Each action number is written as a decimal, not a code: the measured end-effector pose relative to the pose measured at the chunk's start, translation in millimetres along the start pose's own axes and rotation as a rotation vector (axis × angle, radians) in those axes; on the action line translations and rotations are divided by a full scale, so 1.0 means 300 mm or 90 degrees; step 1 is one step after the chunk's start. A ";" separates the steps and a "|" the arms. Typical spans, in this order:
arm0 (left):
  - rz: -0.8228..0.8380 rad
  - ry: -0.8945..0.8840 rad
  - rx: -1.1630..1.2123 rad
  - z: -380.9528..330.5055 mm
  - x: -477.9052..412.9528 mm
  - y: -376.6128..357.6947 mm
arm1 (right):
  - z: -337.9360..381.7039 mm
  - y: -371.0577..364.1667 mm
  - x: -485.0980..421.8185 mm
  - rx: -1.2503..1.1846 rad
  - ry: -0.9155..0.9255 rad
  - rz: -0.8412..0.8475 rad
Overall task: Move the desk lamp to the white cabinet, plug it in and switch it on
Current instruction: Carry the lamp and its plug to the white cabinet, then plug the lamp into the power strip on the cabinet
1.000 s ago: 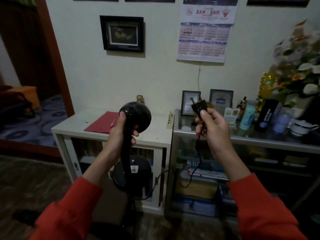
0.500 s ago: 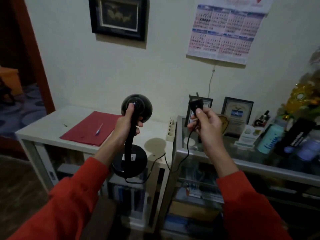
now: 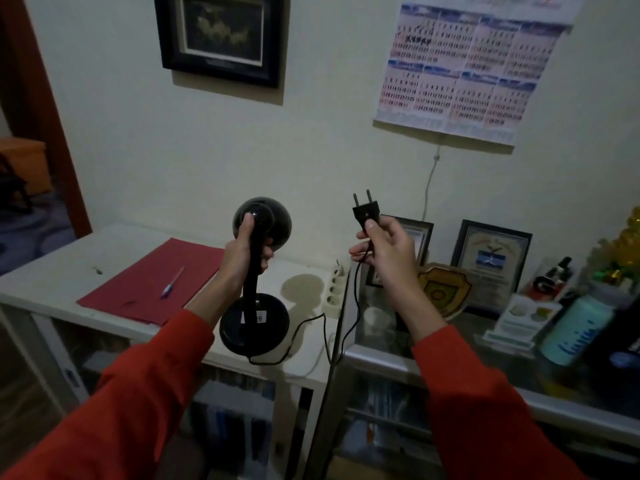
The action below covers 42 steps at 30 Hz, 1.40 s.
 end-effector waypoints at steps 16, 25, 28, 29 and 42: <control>0.072 0.066 0.011 0.284 -0.368 -0.044 | -0.214 -0.079 -0.385 0.045 0.012 -0.036; 0.060 0.089 -0.027 0.365 -0.404 -0.015 | -0.362 -0.055 -0.431 0.088 -0.153 -0.015; 0.061 0.089 -0.069 0.370 -0.412 -0.021 | -0.405 -0.038 -0.446 0.192 -0.207 0.018; 0.057 0.089 -0.087 0.370 -0.414 -0.021 | -0.425 -0.030 -0.450 0.234 -0.219 0.034; -0.193 -0.216 -0.603 0.248 -0.160 -0.067 | -0.656 0.013 -0.513 0.681 -0.155 0.213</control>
Point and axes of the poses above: each hand's wrist, its own x-axis away from the middle knuckle, its own y-axis out of the back of the hand, z = x × y, the point moved 9 cm from there along -x, towards the middle knuckle, and after that the axes turned 1 degree about -z, right-handed, at the moved point
